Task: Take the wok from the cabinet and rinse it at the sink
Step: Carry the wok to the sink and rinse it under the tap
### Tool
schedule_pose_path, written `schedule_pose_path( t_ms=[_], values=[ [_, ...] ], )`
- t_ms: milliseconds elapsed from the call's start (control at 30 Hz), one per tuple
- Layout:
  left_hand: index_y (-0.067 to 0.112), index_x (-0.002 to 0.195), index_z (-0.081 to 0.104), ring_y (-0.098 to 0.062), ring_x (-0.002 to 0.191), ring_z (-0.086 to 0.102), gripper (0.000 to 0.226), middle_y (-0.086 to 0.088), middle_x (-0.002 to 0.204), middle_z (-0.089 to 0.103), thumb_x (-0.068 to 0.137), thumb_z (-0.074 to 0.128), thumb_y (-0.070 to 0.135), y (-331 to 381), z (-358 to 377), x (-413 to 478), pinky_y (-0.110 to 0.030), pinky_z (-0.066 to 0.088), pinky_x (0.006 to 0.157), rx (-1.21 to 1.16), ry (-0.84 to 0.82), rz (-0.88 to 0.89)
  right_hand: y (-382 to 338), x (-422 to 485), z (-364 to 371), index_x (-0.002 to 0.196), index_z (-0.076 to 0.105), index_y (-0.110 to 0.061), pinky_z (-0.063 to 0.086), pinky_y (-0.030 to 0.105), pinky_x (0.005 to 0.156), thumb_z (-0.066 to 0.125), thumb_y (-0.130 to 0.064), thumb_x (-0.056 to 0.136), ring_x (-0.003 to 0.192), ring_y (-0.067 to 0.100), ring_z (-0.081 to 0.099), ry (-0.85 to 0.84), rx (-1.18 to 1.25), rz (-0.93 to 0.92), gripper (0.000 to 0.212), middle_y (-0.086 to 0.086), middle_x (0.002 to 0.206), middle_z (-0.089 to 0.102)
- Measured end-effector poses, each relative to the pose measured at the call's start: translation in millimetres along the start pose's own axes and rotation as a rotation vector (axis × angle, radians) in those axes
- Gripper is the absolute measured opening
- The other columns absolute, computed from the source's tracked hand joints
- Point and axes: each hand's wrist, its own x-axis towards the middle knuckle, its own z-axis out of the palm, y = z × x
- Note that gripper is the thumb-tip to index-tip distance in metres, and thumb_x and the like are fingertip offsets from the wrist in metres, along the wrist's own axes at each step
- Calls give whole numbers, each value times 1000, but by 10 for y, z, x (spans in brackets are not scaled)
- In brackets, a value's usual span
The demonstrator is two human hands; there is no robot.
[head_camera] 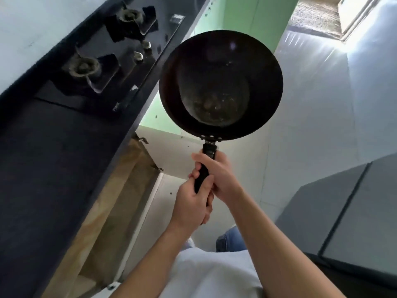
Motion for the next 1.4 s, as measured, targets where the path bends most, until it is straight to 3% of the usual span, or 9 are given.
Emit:
schedule_pose_path(
  t_ms=[267, 733, 867, 1033, 1400],
  values=[
    [5, 82, 48, -17, 35, 32, 28, -6, 54, 40, 99, 51, 27, 158, 420, 641, -26, 28, 35, 39, -135, -38, -341, 416, -507, 89, 53, -7, 58, 39, 66, 66, -4, 92, 52, 20, 54, 92, 49, -60, 14, 6, 63, 56],
    [10, 74, 49, -15, 35, 34, 31, -6, 54, 42, 100, 49, 27, 710, 2222, 2308, -20, 30, 34, 109, -163, 0, -1861, 1595, -2167, 90, 53, -6, 59, 38, 66, 64, -3, 94, 51, 18, 56, 112, 13, -128, 13, 6, 63, 57],
    [5, 73, 47, -15, 31, 33, 34, -4, 50, 41, 100, 48, 25, 811, 2697, 2669, -20, 29, 33, 115, -153, 19, -2172, 1859, -2605, 84, 53, -8, 59, 42, 69, 64, -3, 94, 51, 18, 57, 113, -14, -142, 16, 5, 63, 58],
    [4, 77, 48, -14, 30, 32, 30, -1, 48, 41, 100, 48, 23, 913, 3009, 3010, -19, 29, 33, 118, -170, 4, -2418, 2122, -2899, 80, 53, -10, 58, 47, 74, 64, -4, 94, 51, 17, 57, 123, 13, -117, 18, 4, 61, 58],
    [1, 81, 49, -11, 27, 31, 27, 1, 45, 40, 100, 48, 19, 1220, 3430, 4204, -17, 28, 32, 115, -194, 1, -3027, 3151, -3340, 83, 52, -8, 60, 41, 68, 64, -3, 94, 51, 17, 56, 154, 34, -87, 17, 5, 62, 56]
  ],
)
